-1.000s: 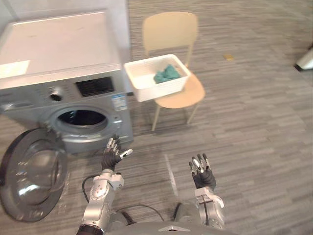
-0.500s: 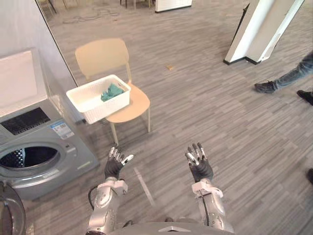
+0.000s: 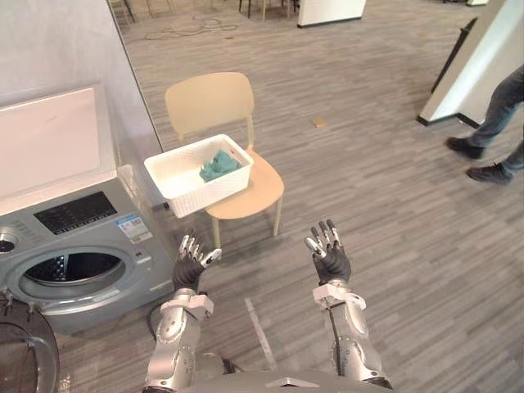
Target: Pick up the laundry basket with both hands and put the clothes into the washing machine.
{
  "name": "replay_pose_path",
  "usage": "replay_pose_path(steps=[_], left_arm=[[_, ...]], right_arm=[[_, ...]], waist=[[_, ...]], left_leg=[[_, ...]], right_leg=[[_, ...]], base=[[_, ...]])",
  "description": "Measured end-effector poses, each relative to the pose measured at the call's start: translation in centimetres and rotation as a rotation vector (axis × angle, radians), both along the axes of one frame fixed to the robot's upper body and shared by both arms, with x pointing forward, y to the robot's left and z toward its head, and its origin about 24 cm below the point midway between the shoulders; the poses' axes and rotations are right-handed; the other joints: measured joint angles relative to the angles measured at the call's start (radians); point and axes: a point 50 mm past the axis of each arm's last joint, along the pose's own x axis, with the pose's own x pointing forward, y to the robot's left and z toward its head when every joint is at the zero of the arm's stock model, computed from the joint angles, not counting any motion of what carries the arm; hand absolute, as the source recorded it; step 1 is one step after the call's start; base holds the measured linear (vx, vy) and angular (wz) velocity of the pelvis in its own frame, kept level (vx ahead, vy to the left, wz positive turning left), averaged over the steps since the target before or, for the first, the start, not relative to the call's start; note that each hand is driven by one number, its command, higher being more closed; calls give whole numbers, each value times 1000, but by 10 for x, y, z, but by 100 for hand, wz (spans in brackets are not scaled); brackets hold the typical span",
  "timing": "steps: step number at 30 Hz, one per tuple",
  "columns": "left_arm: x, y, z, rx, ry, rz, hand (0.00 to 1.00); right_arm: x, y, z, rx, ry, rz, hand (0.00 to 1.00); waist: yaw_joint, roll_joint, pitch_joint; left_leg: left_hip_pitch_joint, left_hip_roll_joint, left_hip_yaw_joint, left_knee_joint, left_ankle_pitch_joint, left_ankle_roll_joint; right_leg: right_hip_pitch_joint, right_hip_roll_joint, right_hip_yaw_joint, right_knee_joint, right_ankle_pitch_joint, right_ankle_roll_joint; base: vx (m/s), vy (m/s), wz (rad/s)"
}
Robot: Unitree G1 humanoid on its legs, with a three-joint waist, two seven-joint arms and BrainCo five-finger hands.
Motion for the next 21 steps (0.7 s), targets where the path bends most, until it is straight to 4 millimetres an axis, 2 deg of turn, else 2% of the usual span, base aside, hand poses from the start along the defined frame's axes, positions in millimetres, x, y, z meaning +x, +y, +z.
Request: replay_pose_path(steps=[1, 3, 5, 6, 7, 8, 9, 10, 11, 12, 14, 15, 17, 18, 19, 20, 21], left_arm=[[0, 1, -1, 8, 8, -6, 0], [0, 1, -1, 21, 5, -12, 0], [0, -1, 0, 24, 2, -21, 0], [0, -1, 0, 23, 1, -24, 0], [0, -3, 0, 22, 1, -32, 0], [0, -5, 0, 20, 3, -41, 0], [-1, -10, -1, 18, 8, -61, 0], [-1, -13, -1, 17, 5, -77, 0], [-2, -15, -1, 17, 6, -83, 0], [-4, -17, -7, 16, 31, -91, 0], [-7, -25, -11, -7, 52, -94, 0], [-7, -27, -11, -13, 50, -93, 0], [-5, -31, -9, -23, 40, -98, 0], [-6, -32, -9, -27, 42, -98, 0], [-8, -32, -10, -29, 47, -100, 0], [-11, -32, -12, -31, 56, -108, 0], [-12, -33, -13, -33, 60, -113, 0]], right_arm=[[-4, 3, -4, 16, 23, 0, 0], [-5, 4, -9, 17, 44, 6, 0], [-5, 4, -9, 14, 39, 15, 0], [-5, 3, -9, 13, 39, 15, 0], [-5, 2, -9, 11, 40, 15, 0], [-5, 1, -9, 9, 39, 13, 0], [-6, -2, -8, 5, 38, 9, 0], [-9, -3, -7, 3, 34, 4, 0], [-12, -4, -6, 4, 30, 1, 0], [-15, -6, -7, -2, 34, 0, 0], [-15, -14, -5, -37, 29, 4, 0], [-16, -17, -4, -48, 25, 4, 0], [-19, -19, 2, -53, 5, 2, 0], [-20, -19, 9, -50, -27, 0, 0], [-21, -19, 12, -49, -40, -1, 0], [-22, -21, 18, -48, -62, -12, 0], [-22, -23, 20, -51, -74, -23, 0]], waist=[[-11, 3, 2], [-13, 9, 4], [-22, 11, 2], [-24, 12, 2], [-27, 17, 5], [-27, 30, 14], [-26, 46, 23], [-31, 47, 24], [-34, 35, 20], [-43, 51, 19], [-38, 89, 18], [-40, 93, 16], [-40, 99, 15], [-39, 107, 23], [-35, 103, 26], [-27, 102, 23], [-30, 98, 20]], left_leg=[[30, -7, -36, -6, -10, 8], [86, -7, -83, -53, -9, 3], [118, -2, -133, -92, -5, -6], [119, 1, -147, -95, -6, -15], [120, 15, -169, -93, -15, -31], [130, 34, -183, -94, -25, -49], [152, 57, -198, -96, -34, -71], [169, 69, -212, -95, -45, -102], [172, 73, -219, -94, -55, -122], [198, 98, -244, -95, -76, -155], [210, 150, -249, -81, -59, -176], [203, 164, -259, -56, -35, -178], [131, 216, -266, 111, 43, -138], [77, 260, -263, 240, 116, -82], [55, 284, -260, 289, 143, -67], [28, 309, -244, 328, 158, -68], [8, 311, -219, 317, 154, -64]], right_leg=[[-33, -1, 6, 110, -18, -30], [-66, 12, -21, 136, -58, -75], [-103, 31, -29, -13, -111, -111], [-115, 42, -19, -78, -118, -113], [-135, 65, 5, -225, -119, -111], [-140, 85, 22, -340, -106, -105], [-137, 112, 67, -503, -55, -85], [-121, 125, 106, -652, 29, -71], [-113, 124, 126, -696, 92, -57], [-100, 141, 122, -649, 160, -46], [-104, 169, 84, -574, 81, -79], [-98, 170, 61, -548, 52, -92], [-37, 190, -2, -549, 9, -124], [18, 210, -40, -574, -5, -143], [41, 219, -55, -592, -8, -152], [77, 229, -81, -617, -16, -165], [95, 228, -97, -635, -22, -174]], base=[[396, -24, 78], [387, -56, 74], [272, -90, 66], [285, -158, 57], [280, -199, 45], [353, -261, 44], [372, -298, 43], [336, -277, 46], [320, -340, 63], [252, -282, 44], [288, -321, 35], [338, -404, 62], [295, -379, 67], [228, -301, 42], [260, -302, 42], [150, -141, 37], [196, -132, 51]])
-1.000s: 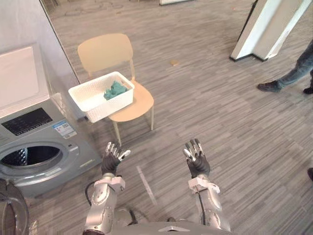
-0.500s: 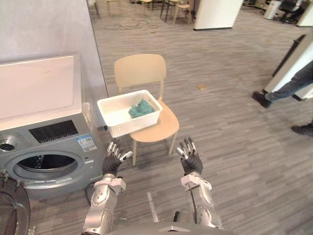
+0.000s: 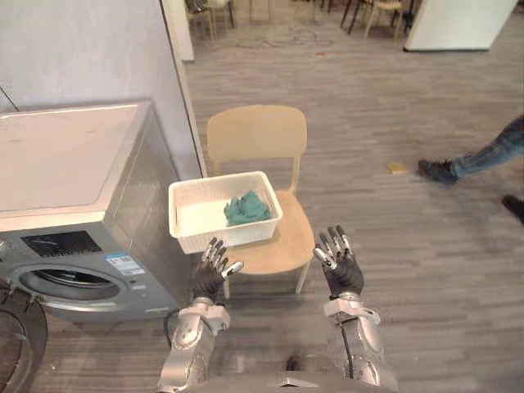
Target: Pick up the laundry basket with both hands and put the clothes into the washing machine.
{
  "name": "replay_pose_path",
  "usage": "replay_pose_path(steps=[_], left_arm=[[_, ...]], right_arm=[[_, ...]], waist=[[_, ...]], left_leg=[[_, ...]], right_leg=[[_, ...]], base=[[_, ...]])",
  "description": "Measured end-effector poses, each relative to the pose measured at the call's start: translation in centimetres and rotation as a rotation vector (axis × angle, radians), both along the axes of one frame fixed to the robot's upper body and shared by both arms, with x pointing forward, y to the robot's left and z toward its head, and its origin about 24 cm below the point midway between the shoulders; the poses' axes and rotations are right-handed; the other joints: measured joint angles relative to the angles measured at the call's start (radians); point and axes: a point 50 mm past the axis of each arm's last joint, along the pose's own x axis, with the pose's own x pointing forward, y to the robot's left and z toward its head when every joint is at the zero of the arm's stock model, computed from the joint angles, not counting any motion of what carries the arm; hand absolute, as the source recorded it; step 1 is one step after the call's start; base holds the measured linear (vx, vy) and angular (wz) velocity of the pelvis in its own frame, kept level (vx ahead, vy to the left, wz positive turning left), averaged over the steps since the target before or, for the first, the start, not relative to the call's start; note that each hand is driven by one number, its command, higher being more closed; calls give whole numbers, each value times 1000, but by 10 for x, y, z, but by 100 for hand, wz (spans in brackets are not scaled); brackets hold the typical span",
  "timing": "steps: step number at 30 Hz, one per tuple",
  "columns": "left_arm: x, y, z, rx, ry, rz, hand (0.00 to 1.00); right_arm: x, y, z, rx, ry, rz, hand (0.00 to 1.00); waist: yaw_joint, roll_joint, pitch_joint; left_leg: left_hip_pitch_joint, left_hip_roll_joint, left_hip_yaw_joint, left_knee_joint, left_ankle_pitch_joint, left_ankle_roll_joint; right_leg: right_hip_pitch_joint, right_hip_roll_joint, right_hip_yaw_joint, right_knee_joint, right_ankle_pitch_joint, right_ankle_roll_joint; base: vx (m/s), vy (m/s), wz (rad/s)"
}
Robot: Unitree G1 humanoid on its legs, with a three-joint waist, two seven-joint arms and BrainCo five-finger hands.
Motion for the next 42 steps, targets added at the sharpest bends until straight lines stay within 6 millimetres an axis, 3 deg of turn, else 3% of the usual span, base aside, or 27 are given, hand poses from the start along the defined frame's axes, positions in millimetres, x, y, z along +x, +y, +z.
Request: replay_pose_path(steps=[3, 5, 6, 7, 8, 11, 13, 14, 17, 19, 21, 25, 29, 32, 36, 42], left_arm=[[0, -3, 0, -4, -2, -22, 0], [1, -5, -1, -4, 1, -33, 0], [1, -7, -1, -6, 2, -38, 0], [1, -7, -2, -5, 5, -42, 0], [1, -6, -3, 1, 8, -45, 0], [1, 2, -4, 43, 6, -66, 0], [2, 4, -4, 49, -3, -86, 0], [3, 4, -2, 50, -13, -100, 0], [16, -1, 8, 48, -70, -136, 0], [28, -9, 25, 57, -153, -189, 0], [36, -16, 36, 58, -208, -228, 0], [47, -19, 49, 58, -261, -236, 0], [56, -21, 58, 61, -293, -223, 0], [61, -19, 61, 66, -304, -206, 0], [73, -18, 71, 63, -332, -155, 0], [81, -24, 79, 47, -350, -131, 0]], right_arm=[[0, -13, 2, -14, -9, -53, 0], [1, -23, 4, -28, -17, -91, 0], [1, -30, 6, -51, -16, -122, 0], [3, -35, 6, -93, -10, -149, 0], [3, -37, 6, -108, -4, -167, 0], [10, -44, 13, -201, -20, -214, 0], [25, -55, 28, -333, -55, -272, 0], [44, -60, 41, -447, -81, -295, 0], [90, -65, 87, -660, -197, -330, 0], [131, -69, 135, -814, -276, -384, 0], [157, -75, 180, -957, -320, -449, 0], [175, -90, 251, -1109, -367, -595, 0], [177, -97, 274, -1118, -381, -642, 0], [186, -86, 281, -1147, -374, -604, 0], [196, -79, 311, -1209, -383, -583, 0], [208, -60, 322, -1298, -375, -456, 0]], waist=[[-7, -15, -6], [-11, -21, -3], [-10, -11, -6], [-7, -8, -6], [-11, -10, -10], [-14, -48, -7], [-11, -56, 0], [-9, -55, 10], [-2, -39, 72], [10, -30, 140], [23, -22, 189], [36, -20, 267], [50, -23, 317], [63, -27, 343], [78, -40, 365], [89, -50, 390]], left_leg=[[-53, -15, 104, -140, -68, -12], [-54, -54, 123, -330, -60, -39], [-40, -77, 124, -467, 3, -60], [-29, -94, 121, -507, 69, -139], [-23, -111, 122, -517, 71, -134], [-26, -167, 127, -523, 61, -108], [-45, -181, 136, -493, 47, -89], [-62, -183, 147, -470, 38, -78], [-139, -178, 147, -404, 20, -67], [-214, -178, 147, -386, 32, -52], [-274, -180, 144, -388, 53, -50], [-360, -184, 119, -392, 99, -34], [-420, -183, 101, -388, 122, -28], [-449, -175, 97, -388, 132, -31], [-501, -168, 77, -417, 168, -37], [-529, -162, 67, -464, 212, -47]], right_leg=[[30, -40, -59, -56, 9, -1], [39, -84, -88, -67, 26, 22], [39, -100, -91, -71, 35, 38], [44, -109, -77, -76, 34, 64], [52, -114, -71, -82, 39, 75], [59, -153, -30, -131, 69, 109], [56, -164, -8, -155, 87, 122], [46, -169, 5, -164, 101, 128], [-11, -170, 24, -152, 123, 137], [-79, -170, 30, -152, 148, 129], [-129, -170, 28, -167, 180, 126], [-186, -166, 4, -194, 229, 130], [-227, -162, -12, -198, 251, 127], [-256, -153, -14, -198, 258, 120], [-305, -141, -37, -198, 267, 107], [-341, -131, -62, -200, 272, 96]], base=[[181, -24, 63], [145, 109, 68], [106, 192, 26], [106, 203, 18], [113, 194, 11], [70, 174, 12], [4, 184, -5], [-77, 164, -18], [-141, 104, -12], [-235, 69, 0], [-227, 42, 6], [-126, 9, 15], [-63, -4, 11], [-19, -19, -2], [-40, -56, 9], [-10, -60, 7]])
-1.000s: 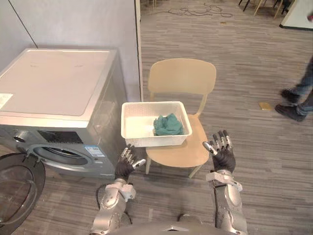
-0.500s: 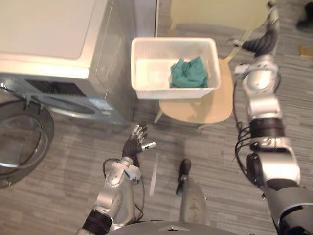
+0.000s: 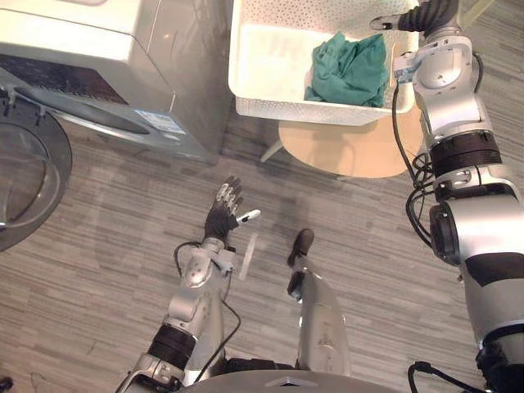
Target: Pick up the laundry basket with both hands and put the clothes into the washing machine.
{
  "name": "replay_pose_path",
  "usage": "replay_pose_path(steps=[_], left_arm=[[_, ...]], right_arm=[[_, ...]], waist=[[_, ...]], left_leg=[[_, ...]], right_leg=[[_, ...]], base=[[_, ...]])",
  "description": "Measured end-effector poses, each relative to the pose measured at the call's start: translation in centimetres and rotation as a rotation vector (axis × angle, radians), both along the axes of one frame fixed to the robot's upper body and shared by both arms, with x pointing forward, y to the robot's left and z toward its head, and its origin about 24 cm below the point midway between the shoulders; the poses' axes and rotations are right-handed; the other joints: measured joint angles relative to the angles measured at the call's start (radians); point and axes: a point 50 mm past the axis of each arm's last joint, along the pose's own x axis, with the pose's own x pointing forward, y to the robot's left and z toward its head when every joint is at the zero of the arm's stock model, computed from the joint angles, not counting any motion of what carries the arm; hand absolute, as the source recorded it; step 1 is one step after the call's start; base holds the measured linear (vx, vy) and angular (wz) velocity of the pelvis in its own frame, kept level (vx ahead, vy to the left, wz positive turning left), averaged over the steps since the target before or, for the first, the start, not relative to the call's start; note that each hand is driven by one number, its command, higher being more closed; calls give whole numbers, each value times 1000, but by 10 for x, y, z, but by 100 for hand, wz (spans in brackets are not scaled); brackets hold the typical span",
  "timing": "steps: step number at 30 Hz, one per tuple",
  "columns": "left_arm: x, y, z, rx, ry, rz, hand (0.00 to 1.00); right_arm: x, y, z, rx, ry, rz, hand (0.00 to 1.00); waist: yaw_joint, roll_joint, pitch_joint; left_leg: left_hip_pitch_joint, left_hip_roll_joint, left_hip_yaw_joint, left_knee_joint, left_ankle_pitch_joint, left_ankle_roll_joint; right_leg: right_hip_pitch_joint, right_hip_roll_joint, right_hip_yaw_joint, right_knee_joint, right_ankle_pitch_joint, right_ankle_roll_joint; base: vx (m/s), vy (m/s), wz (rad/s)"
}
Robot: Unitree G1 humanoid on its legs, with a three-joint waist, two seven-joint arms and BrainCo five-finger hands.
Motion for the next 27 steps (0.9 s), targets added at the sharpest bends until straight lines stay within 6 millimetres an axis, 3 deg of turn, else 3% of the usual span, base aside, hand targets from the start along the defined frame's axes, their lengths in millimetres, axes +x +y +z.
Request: replay_pose_path(steps=[4, 12, 18, 21, 27], left_arm=[[5, 3, 5, -13, -13, 27, 0], [7, -1, 11, -40, -26, 38, 0], [12, 3, 16, -56, -45, 63, 0], [11, 2, 27, -77, -87, 61, 0], [9, -3, 42, -121, -151, 35, 0]], right_arm=[[9, 4, -6, -85, 93, -13, 0], [11, 16, 12, -257, 137, -35, 0], [15, 19, 6, -338, 200, -45, 0], [15, 10, 4, -360, 227, -73, 0], [8, -27, 6, -353, 279, -162, 0]], waist=[[4, -11, 6], [5, -14, 8], [7, -16, 9], [8, -16, 9], [8, -16, 9]], left_leg=[[-23, 11, -5, -27, 24, -8], [-48, 36, -12, -108, 80, -30], [-88, 46, -15, -140, 113, -33], [-113, 55, -27, -142, 120, -39], [-156, 59, -26, -183, 153, -38]], right_leg=[[-27, 13, -10, -5, 8, -10], [-47, 36, -63, -46, 22, -30], [-91, 46, -84, -49, 27, -37], [-108, 52, -109, -48, 27, -39], [-151, 52, -140, -43, 25, -43]], base=[[6, -56, 1], [8, -59, 8], [24, -59, 2], [31, -49, 3], [34, -24, 9]])
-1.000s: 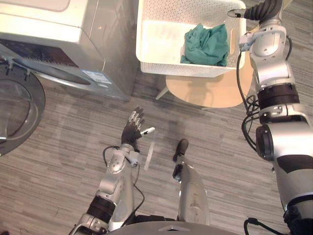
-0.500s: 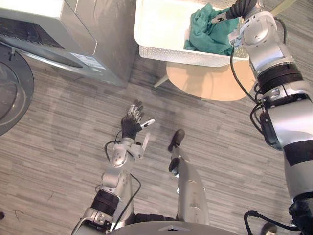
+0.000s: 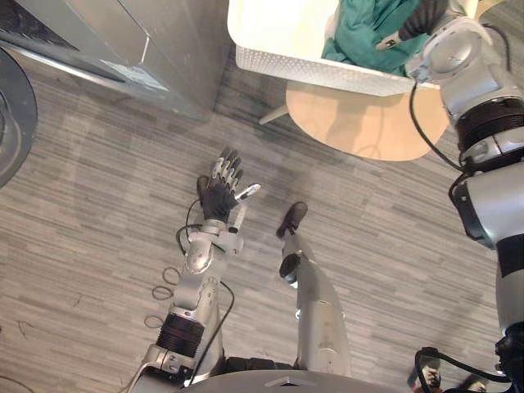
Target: Pick up the laundry basket with both hands and put the clothes into the washing machine.
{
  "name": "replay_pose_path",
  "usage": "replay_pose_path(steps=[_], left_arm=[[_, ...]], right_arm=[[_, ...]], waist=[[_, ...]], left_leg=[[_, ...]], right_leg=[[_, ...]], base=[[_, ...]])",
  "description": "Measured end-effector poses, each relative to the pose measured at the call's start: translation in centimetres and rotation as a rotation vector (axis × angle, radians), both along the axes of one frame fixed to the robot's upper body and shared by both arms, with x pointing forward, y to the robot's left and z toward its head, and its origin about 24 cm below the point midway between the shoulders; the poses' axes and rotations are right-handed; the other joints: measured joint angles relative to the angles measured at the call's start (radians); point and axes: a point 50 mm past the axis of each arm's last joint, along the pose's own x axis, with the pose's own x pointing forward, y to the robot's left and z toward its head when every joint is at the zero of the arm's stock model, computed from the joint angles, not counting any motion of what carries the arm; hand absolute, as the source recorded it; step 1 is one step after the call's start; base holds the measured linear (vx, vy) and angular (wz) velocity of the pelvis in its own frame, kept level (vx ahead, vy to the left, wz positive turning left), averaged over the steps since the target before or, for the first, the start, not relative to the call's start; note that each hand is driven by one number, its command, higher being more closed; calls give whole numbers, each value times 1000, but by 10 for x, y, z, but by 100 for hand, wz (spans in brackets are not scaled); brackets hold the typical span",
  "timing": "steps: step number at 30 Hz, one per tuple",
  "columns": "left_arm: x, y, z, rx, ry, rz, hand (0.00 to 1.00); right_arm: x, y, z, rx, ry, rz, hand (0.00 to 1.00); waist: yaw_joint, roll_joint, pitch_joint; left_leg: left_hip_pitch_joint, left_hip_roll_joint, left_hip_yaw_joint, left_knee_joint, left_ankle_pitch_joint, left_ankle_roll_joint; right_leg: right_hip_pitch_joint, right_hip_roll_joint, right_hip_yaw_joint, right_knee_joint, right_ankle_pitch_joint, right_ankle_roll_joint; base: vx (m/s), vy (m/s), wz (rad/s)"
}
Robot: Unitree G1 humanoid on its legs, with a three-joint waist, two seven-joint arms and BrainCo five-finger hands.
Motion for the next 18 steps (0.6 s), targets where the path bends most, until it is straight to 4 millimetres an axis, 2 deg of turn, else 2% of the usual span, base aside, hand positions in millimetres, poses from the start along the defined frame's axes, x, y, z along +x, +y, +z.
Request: replay_pose_path(steps=[4, 6, 7, 10, 11, 14, 18], left_arm=[[-1, 0, 3, -10, -14, -4, 0], [-2, 1, 8, -33, -32, -6, 0], [-4, 1, 17, -59, -71, -20, 0], [-7, 2, 29, -98, -121, -36, 0], [-7, 2, 29, -115, -121, -46, 0], [-8, 2, 34, -152, -137, -59, 0], [-12, 3, 45, -194, -186, -79, 0]], right_arm=[[-4, -16, -5, 6, 35, -31, 0], [-6, -31, -15, 13, 64, -62, 0], [-12, -46, -16, 39, 68, -84, 0], [-19, -58, -8, 104, 37, -87, 0], [-22, -62, -8, 134, 38, -74, 100], [-24, -70, -14, 215, 30, -51, 100], [-30, -76, -8, 424, -19, 61, 100]], waist=[[3, 0, 0], [9, 0, 0], [20, 0, 0], [24, 0, 0], [23, 0, 0], [24, 1, 0], [20, 2, -1]], left_leg=[[-19, 0, -1, -15, 13, 0], [-23, 0, -1, -32, 22, -2], [-35, -1, 2, -48, 27, -6], [-66, -2, 3, -69, 54, -2], [-69, -3, 3, -83, 66, -2], [-74, -6, 2, -94, 71, -4], [-111, 1, 19, -92, 66, -5]], right_leg=[[-22, -3, -15, 8, -4, -6], [-29, -5, -26, 16, -14, -12], [-55, -9, -28, 31, -20, -14], [-97, -13, -35, 50, -25, -20], [-108, -15, -38, 55, -26, -22], [-127, -24, -42, 82, -36, -22], [-162, -27, -45, 92, -52, -26]], base=[[46, -2, 7], [49, -4, 11], [50, -1, 4], [48, 6, 2], [45, 4, 5], [36, -6, 4], [12, -8, 2]])
